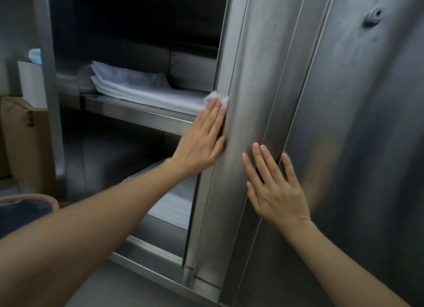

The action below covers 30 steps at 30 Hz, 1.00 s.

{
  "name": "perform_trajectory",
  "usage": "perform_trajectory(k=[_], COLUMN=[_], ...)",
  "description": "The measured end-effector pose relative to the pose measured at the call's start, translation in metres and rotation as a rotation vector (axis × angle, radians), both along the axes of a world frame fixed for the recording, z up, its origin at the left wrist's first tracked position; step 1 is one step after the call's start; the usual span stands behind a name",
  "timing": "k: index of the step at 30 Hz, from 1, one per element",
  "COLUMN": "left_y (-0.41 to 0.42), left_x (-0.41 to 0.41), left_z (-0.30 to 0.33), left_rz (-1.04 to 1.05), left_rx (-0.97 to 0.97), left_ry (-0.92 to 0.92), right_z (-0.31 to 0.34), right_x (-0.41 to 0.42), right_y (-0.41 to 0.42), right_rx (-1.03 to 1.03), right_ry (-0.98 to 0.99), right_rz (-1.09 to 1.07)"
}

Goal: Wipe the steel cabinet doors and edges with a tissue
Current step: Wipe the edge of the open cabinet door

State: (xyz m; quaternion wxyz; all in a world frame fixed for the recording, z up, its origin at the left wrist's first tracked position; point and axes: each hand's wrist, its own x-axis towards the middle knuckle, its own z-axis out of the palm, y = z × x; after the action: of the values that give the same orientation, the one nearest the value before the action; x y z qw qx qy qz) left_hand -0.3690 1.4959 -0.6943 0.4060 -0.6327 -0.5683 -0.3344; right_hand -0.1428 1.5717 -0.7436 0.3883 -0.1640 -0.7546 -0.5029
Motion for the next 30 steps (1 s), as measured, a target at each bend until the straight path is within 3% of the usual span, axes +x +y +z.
perform_trajectory(k=[2, 4, 9, 11, 17, 19, 21, 26, 28, 30], left_y=[0.008, 0.012, -0.010, -0.015, 0.005, 0.012, 0.012, -0.019, -0.021, -0.016], left_x=[-0.002, 0.000, 0.024, 0.020, 0.004, 0.003, 0.006, 0.023, 0.016, 0.005], left_z=[0.030, 0.021, -0.128, -0.147, 0.011, 0.026, -0.006, -0.173, -0.186, -0.154], left_rz=[-0.012, -0.012, 0.005, 0.017, 0.025, 0.027, 0.021, 0.041, 0.086, 0.090], left_rx=[0.057, 0.089, -0.075, -0.121, 0.031, 0.070, 0.054, -0.176, -0.194, -0.164], left_ry=[-0.005, -0.016, -0.123, -0.077, -0.011, -0.015, -0.037, -0.116, -0.051, 0.029], right_z=[0.000, 0.000, 0.001, 0.001, 0.000, 0.000, 0.001, 0.001, 0.000, 0.000], right_x=[-0.001, -0.002, -0.001, -0.001, -0.001, -0.001, -0.001, -0.002, -0.002, -0.002], right_y=[0.000, 0.000, 0.000, -0.001, 0.001, 0.001, 0.001, 0.001, 0.002, 0.002], right_rx=[0.008, 0.010, 0.025, 0.029, 0.030, 0.021, 0.026, 0.026, 0.028, 0.031], right_ry=[-0.001, 0.004, 0.004, 0.005, 0.010, 0.000, 0.003, 0.007, 0.004, 0.002], right_rz=[-0.004, -0.007, -0.007, -0.001, -0.004, -0.008, -0.011, 0.003, 0.002, 0.009])
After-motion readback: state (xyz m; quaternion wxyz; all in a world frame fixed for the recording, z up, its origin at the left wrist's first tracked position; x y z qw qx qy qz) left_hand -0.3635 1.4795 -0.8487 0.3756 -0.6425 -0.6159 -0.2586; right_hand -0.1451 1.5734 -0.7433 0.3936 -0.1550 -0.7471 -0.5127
